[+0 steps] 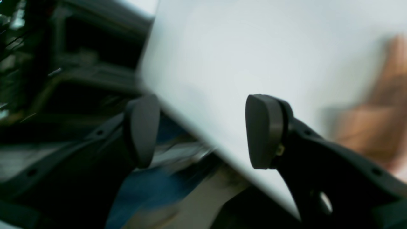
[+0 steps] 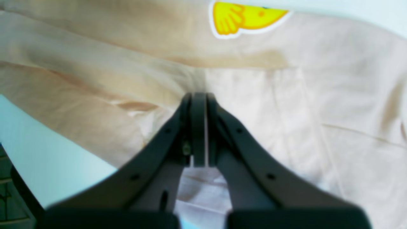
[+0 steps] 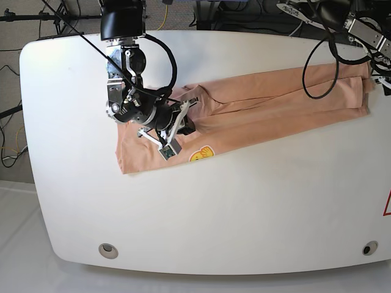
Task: Fold the T-shirt properly
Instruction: 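Open the left gripper and release the strip end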
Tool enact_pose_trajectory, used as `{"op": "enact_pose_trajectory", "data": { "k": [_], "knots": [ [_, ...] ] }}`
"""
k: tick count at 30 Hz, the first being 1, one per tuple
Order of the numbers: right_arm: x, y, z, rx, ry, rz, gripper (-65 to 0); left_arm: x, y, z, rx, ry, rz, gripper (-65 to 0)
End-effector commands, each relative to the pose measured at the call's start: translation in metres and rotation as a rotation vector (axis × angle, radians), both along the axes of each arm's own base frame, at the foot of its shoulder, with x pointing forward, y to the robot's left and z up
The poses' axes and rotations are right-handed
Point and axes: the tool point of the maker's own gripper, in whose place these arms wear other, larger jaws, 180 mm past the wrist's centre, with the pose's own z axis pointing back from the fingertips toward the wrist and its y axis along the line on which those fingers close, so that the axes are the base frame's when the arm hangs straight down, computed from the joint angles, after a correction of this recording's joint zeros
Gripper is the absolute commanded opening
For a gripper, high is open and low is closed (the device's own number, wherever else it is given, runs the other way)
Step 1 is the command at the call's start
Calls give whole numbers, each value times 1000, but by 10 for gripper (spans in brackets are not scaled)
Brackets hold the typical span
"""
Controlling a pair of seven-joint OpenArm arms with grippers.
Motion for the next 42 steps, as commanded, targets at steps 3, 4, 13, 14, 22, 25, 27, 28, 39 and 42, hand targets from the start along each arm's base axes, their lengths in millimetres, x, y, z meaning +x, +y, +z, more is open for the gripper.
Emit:
{"op": "enact_pose_trajectory", "data": {
  "k": [3,4,13,14,22,25,27,28,39,42],
  "knots": [
    [9,2,13,18,-47,2,-650,16,-1,18,4,-113,-32,-245],
    [9,2,13,18,-47,2,-650,20,-4,19,-8,-140,-42,-245],
    [8,2,12,18,-44,2,-650,36,-28,10,-113,-257,-80,-245],
    [7,2,11,17,-42,3,-650,37,-32,3,-139,-258,-80,-245],
    [4,1,8,3,-24,11,-650,31,-39,-49,-308,-161,-41,-245],
    [4,-1,8,-2,-24,11,-650,25,-34,-61,-336,-101,-26,-245],
    [4,-4,7,-10,-25,12,-650,21,-30,-69,-356,-63,-12,-245],
    [4,-4,7,-10,-25,12,-650,19,-29,-71,-363,-52,-8,-245],
    [7,-4,9,-11,-31,12,-650,14,-28,-94,-422,-5,1,-245],
    [7,-4,9,-10,-31,12,-650,15,-29,-94,-423,-6,0,-245]
  ]
}}
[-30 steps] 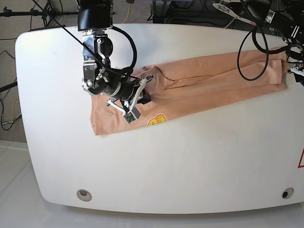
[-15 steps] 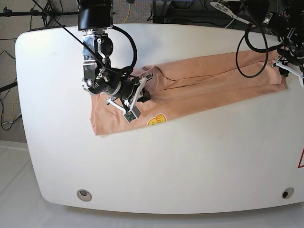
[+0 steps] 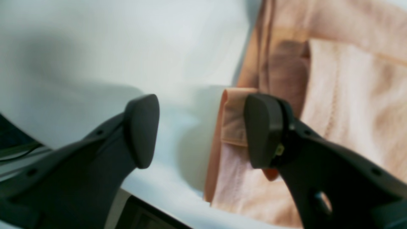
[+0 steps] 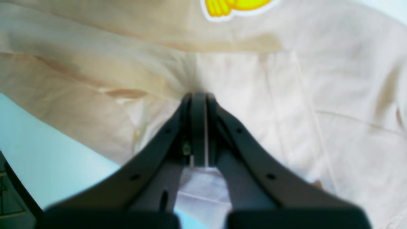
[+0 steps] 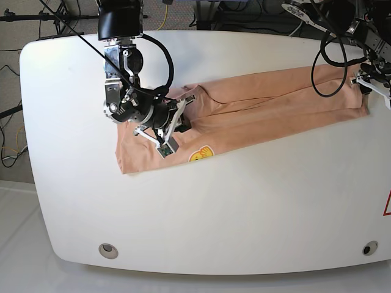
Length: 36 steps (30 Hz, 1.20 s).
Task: Fold the T-shirt properly
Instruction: 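Open the left gripper and release the strip end, then lower the left gripper onto the strip end and close it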
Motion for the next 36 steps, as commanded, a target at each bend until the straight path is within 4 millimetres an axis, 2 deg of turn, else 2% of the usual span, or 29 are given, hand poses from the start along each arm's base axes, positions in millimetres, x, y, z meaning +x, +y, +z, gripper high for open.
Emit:
{"op": "enact_pose_trajectory", "data": {
  "k": [1,8,13,17,24,29,36],
  "knots": [
    [11,5,15,30,-52,3,-650,6,7,11,29,-24,-4,-245],
    [11,5,15,30,-52,3,-650,7,8,15,39,-28,-6,-245],
    [11,4,15,28,-52,3,-650,9,13,33,90,-53,-6,-245],
    [8,4,4,27,-18,2,-650,13,15,46,118,-80,-6,-245],
    [9,3,-8,24,24,2,-650,23,5,53,100,-142,-21,-245],
    [8,4,-10,26,31,1,-650,29,-2,47,82,-136,-47,-245],
    [9,4,-9,26,28,3,-650,30,-9,24,16,-108,-54,-245]
  ]
}}
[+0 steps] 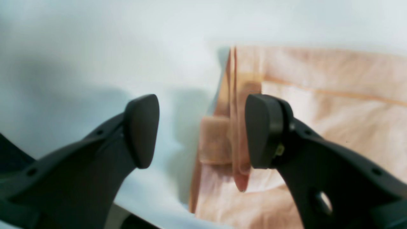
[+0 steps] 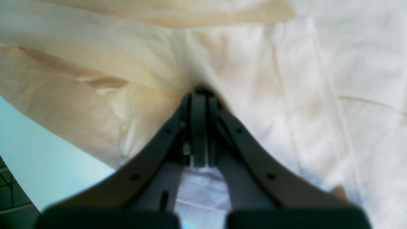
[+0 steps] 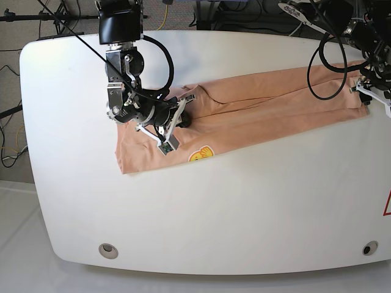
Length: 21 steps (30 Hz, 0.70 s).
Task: Fold the T-shirt properly
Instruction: 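Lower the left gripper onto the strip end and close it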
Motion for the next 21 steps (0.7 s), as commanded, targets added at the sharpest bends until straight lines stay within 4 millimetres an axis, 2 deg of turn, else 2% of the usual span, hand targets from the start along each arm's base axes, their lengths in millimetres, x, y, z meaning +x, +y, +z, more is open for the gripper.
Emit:
{"op": "enact_pose_trajectory", "data": {
  "k": [1,11,21],
  "knots": [
    [12,5,15,28,-55,5,-650,10,1,4,2,-22,-18,-245],
    [12,5,16,27,-55,5,-650,9,-15,-29,-86,32,-44,-245],
    [13,5,16,27,-56,5,-650,12,-33,-51,-148,73,-84,-245]
  ]
}}
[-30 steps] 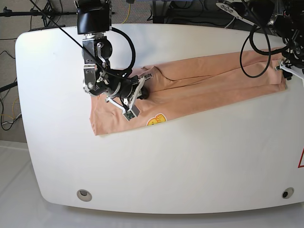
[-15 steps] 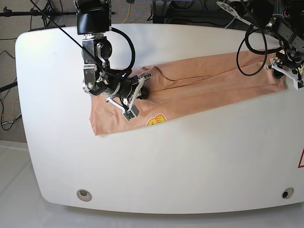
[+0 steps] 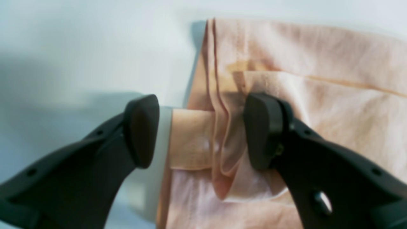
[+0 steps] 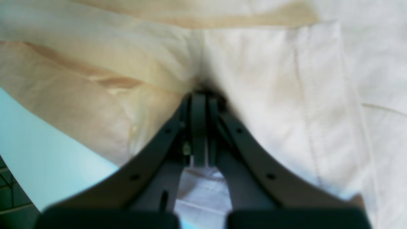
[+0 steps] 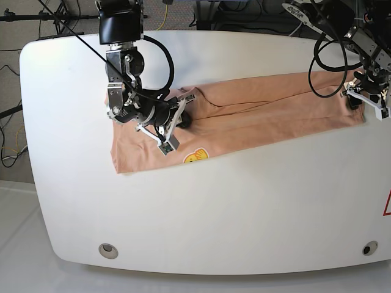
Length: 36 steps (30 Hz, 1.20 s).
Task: Fold the T-shirt properly
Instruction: 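Lower the left gripper onto the strip end and close it, then carry the strip end with the left gripper toward the right gripper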
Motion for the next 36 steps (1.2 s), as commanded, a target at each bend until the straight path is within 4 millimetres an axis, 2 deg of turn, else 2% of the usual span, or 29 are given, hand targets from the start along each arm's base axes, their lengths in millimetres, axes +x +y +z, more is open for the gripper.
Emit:
{"op": "enact_pose_trajectory", "data": {
  "k": [1,9,14,17,20,23,30,36],
  "knots": [
    [13,5,16,28,-57,5,-650,-11,-10,-19,-20,107,-27,-245],
    [13,5,16,28,-57,5,-650,-15,-22,-37,-75,138,-38,-245],
    [13,5,16,28,-57,5,-650,-10,-35,-44,-92,153,-75,-254],
    [13,5,16,28,-57,5,-650,-10,-36,-46,-97,157,-80,-337],
    [13,5,16,28,-57,5,-650,-5,-41,-45,-105,144,-93,-503],
    [13,4,16,26,-57,5,-650,2,-53,-46,-114,138,-143,-597],
    [13,5,16,28,-57,5,-650,-1,-78,-51,-178,109,-200,-606],
    [13,5,16,28,-57,5,-650,-1,-90,-53,-201,102,-230,-606]
  ]
}}
